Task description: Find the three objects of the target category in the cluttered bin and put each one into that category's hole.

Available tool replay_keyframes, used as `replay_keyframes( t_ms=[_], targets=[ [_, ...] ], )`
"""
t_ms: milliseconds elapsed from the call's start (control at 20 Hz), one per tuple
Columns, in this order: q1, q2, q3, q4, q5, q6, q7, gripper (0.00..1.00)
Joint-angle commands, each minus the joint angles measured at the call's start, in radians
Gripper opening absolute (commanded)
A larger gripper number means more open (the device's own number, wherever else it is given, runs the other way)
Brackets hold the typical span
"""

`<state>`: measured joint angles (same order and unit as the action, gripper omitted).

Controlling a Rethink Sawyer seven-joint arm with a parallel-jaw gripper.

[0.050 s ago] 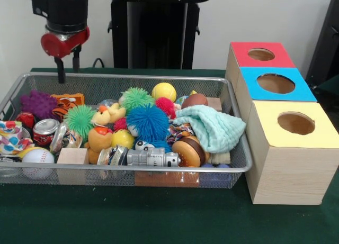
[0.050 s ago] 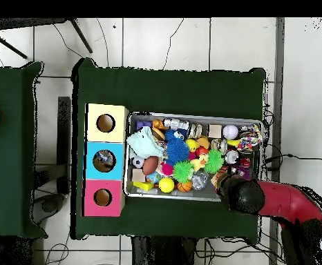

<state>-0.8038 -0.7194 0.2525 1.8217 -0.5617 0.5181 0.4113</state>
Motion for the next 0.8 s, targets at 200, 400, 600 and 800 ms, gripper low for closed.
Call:
replay_keyframes(
  t_ms=[200,400,600,800],
  targets=[
    [-0.005,0.094,0.196,0.017,-0.002,-0.074,0.052,1.0],
    [-0.01,0.104,0.223,0.035,0.01,-0.097,0.085,1.0],
    [-0.011,0.101,0.241,0.048,0.014,-0.106,0.107,1.0],
    [-0.009,0.117,0.242,0.034,-0.013,-0.125,0.108,1.0]
  ],
)
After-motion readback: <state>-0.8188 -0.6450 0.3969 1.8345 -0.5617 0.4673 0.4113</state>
